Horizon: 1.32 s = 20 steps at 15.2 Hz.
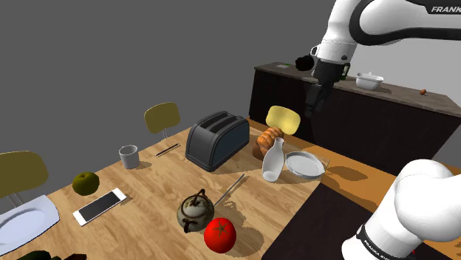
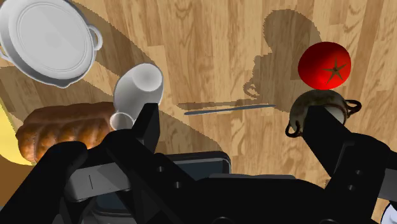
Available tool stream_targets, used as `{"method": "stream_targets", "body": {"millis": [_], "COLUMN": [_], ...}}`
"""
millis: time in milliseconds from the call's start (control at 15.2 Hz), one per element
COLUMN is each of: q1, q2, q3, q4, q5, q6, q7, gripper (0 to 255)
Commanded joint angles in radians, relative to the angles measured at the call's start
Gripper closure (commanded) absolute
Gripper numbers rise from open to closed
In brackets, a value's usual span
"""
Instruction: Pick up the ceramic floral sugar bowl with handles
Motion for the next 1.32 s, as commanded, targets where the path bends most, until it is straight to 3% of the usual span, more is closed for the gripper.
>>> {"method": "stream_targets", "body": {"millis": [0, 660, 1254], "q1": [0.000, 0.056, 0.095], "q2": [0.000, 0.181, 0.449], "q3": [0.000, 0.133, 0.247], "q4": [0.000, -0.099, -0.070], "q5": [0.000, 0.088, 0.118], "q6": [0.000, 0.283, 0.529], "q7": [0.000, 0.159, 0.301], "gripper": [0, 0, 0]}}
